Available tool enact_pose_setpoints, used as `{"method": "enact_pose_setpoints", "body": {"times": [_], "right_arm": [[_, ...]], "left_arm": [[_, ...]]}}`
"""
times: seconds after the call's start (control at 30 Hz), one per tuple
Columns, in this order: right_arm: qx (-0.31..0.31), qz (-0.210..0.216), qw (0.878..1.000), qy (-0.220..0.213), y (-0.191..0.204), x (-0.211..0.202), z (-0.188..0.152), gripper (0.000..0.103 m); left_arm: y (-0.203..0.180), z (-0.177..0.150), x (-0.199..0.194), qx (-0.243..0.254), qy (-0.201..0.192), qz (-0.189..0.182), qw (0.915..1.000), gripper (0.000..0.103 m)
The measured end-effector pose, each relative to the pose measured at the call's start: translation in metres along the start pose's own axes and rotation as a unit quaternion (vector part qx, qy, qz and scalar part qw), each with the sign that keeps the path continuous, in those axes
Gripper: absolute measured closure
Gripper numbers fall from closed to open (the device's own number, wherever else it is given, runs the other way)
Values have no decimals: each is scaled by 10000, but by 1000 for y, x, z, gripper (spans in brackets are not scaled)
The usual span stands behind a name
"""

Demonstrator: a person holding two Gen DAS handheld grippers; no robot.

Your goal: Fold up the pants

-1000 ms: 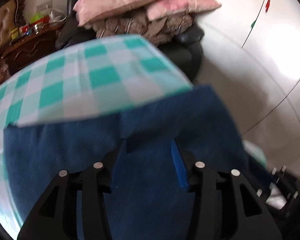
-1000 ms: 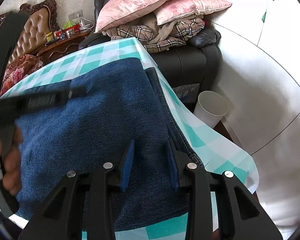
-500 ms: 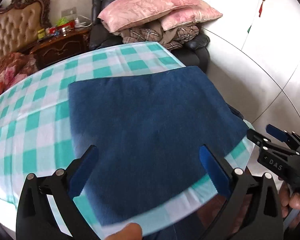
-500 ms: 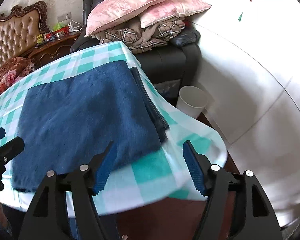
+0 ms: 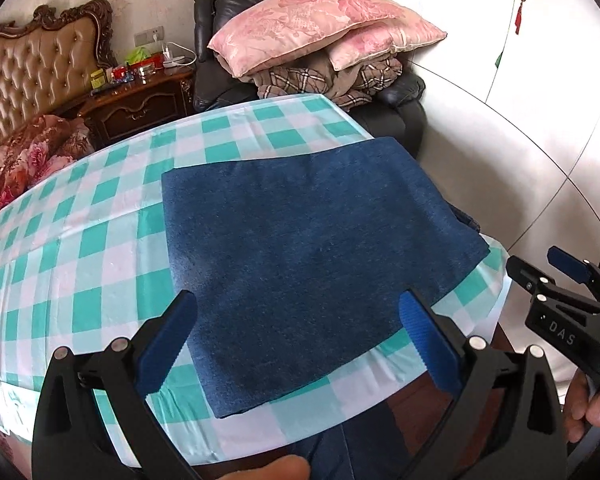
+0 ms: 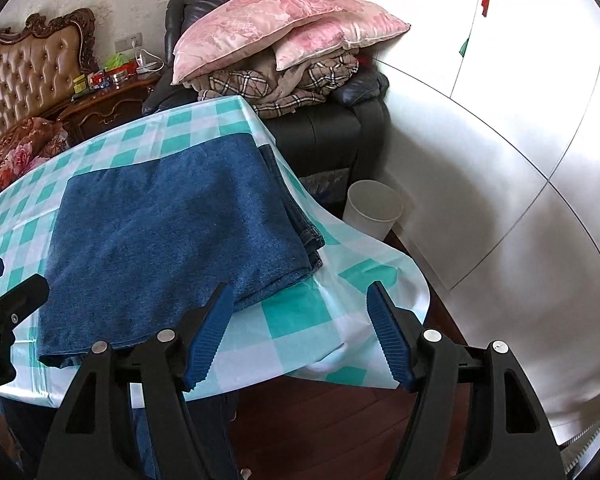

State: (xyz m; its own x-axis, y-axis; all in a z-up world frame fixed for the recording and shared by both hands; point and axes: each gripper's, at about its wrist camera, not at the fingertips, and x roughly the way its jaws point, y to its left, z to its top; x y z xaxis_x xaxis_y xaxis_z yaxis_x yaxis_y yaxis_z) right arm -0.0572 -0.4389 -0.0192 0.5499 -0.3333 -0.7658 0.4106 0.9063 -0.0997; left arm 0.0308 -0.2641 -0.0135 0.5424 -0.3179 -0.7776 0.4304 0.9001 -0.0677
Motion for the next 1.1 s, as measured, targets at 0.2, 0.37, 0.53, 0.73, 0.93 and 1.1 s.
{"method": "enact_pose_setpoints", "body": {"times": [0.2,0.37,0.53,0.73,0.93,1.1], "right_arm": [[8,28,10000,11,0,0,1,37],[-20,50,10000,9,1,1,2,37],[-20,47,10000,13,1,1,1,37],[-36,72,10000,33,1,2,0,37],[-35,69,10000,34,1,2,0,37],[-55,83,9999,42,1,4,0,37]], "left_arm": [[1,1,0,-24,28,-25,10000,2],[1,2,2,-47,44,-41,10000,2],[0,2,2,-52,55,-40,10000,2],[-1,3,2,-63,75,-48,9999,2],[-2,2,1,-64,69,-53,9999,2],[-2,3,2,-65,74,-51,9999,2]]}}
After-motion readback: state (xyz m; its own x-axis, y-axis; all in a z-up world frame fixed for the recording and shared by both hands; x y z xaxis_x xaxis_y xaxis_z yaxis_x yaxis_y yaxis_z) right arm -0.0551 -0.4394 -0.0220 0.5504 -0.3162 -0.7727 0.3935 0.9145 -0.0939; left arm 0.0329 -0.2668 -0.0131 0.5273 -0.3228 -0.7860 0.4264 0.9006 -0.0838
